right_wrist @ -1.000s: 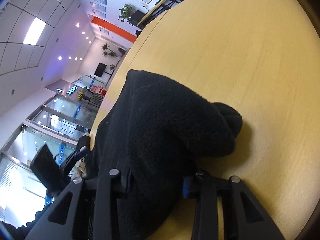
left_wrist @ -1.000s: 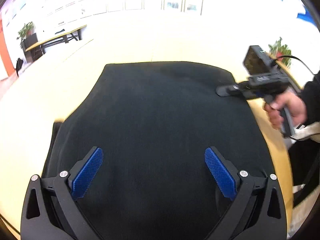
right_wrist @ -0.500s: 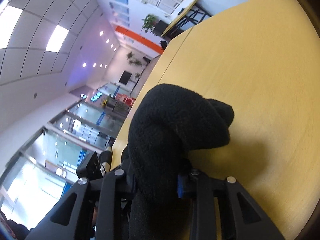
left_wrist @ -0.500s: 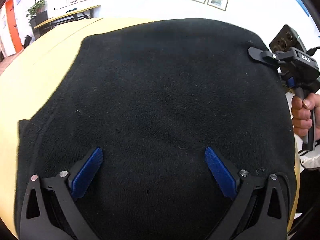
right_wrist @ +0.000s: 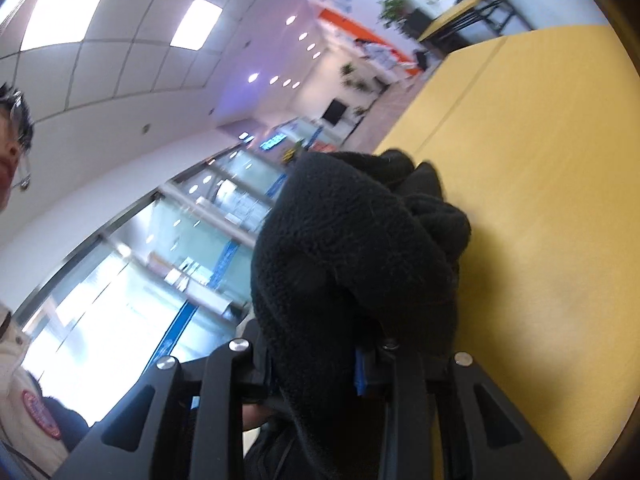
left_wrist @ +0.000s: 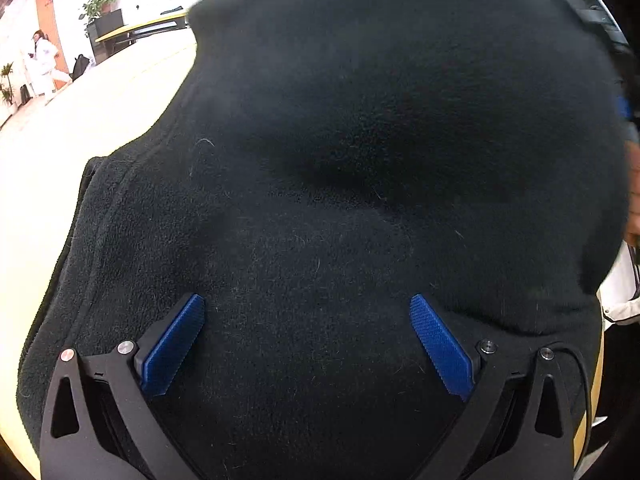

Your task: Fold clothes

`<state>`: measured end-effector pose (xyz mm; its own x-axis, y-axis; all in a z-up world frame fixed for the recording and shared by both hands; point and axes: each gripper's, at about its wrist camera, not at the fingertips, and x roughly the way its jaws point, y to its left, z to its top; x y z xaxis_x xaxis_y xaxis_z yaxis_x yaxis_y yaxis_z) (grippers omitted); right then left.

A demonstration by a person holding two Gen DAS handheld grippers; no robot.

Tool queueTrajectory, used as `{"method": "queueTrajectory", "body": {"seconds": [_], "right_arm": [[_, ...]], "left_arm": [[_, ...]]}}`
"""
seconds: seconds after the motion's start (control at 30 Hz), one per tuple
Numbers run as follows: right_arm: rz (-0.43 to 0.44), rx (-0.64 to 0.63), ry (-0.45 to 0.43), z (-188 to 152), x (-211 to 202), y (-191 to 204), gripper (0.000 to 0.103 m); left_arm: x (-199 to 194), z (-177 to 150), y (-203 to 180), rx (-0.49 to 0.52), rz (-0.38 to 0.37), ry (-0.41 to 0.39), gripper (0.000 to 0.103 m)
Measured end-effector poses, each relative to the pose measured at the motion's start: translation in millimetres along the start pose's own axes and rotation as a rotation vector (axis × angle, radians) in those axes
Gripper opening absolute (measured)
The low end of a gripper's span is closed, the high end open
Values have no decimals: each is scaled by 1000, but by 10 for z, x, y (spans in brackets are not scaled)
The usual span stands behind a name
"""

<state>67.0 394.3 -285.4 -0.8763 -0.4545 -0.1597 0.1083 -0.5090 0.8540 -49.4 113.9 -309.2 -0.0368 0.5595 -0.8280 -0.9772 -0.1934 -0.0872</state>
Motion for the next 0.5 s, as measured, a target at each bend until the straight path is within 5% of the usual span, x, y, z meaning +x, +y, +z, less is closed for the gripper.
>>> {"method": "queueTrajectory", "body": {"seconds": [0.23, 0.5], "right_arm": [[96, -17, 127, -207, 262, 285, 29], [123, 1, 122, -207, 251, 194, 28]], "left_arm": [[-77, 54, -143, 3, -7, -2, 103], [-477, -275, -266, -74, 8, 13, 103]]}}
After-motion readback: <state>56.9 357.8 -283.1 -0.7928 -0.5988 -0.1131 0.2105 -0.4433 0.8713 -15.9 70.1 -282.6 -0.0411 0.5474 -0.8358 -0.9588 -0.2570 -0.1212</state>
